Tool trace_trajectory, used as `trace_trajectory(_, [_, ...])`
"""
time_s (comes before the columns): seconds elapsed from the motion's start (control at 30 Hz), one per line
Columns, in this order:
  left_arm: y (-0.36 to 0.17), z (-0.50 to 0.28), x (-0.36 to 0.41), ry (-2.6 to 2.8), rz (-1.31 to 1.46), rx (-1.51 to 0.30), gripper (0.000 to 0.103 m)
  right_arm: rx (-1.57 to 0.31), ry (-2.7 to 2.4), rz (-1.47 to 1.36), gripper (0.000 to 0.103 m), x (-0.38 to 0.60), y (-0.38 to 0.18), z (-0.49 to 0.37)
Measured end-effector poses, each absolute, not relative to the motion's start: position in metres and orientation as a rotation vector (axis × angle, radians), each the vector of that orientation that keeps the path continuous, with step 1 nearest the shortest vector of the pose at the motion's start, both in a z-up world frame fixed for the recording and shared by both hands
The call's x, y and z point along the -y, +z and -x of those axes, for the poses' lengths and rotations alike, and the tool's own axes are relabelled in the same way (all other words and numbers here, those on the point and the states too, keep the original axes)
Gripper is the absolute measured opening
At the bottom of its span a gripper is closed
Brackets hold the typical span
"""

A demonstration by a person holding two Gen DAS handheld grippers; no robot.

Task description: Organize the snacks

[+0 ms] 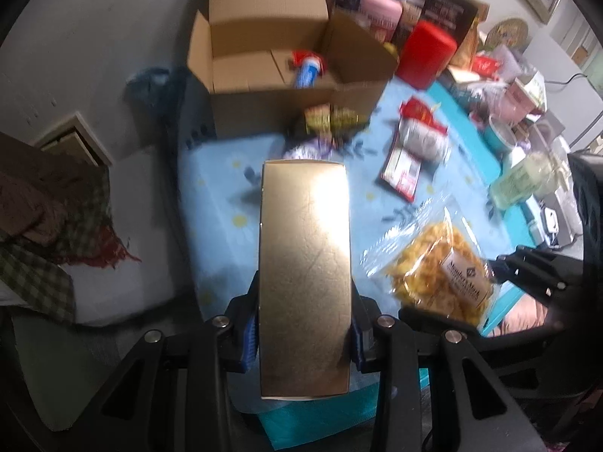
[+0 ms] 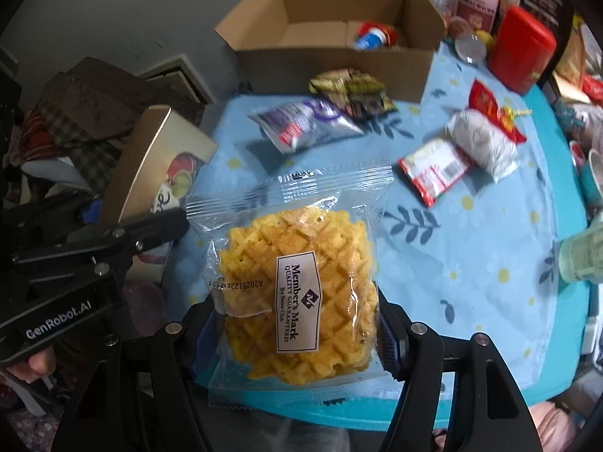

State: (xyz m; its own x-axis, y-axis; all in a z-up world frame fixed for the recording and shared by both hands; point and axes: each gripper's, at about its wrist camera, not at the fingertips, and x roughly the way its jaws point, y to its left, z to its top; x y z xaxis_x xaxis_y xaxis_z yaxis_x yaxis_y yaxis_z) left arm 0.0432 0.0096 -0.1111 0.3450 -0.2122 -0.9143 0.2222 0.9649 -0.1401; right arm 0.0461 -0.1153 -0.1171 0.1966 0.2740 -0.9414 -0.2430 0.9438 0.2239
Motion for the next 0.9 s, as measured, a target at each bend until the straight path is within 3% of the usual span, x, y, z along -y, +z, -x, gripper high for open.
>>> trace_trajectory(0.57, [-0.023,-0.083,-0.021,-0.227,0.006,-0.945,0.037,-1.131,0.409,0.045,0.069,0.102,-0.036,-0.095])
trace_trajectory(0.9, [0.004,-0.133,-0.017,-0.198,0.032,-0.89,0.037,-1.044,0.453,0.083,0.069,0.113,-0.019,-0.155])
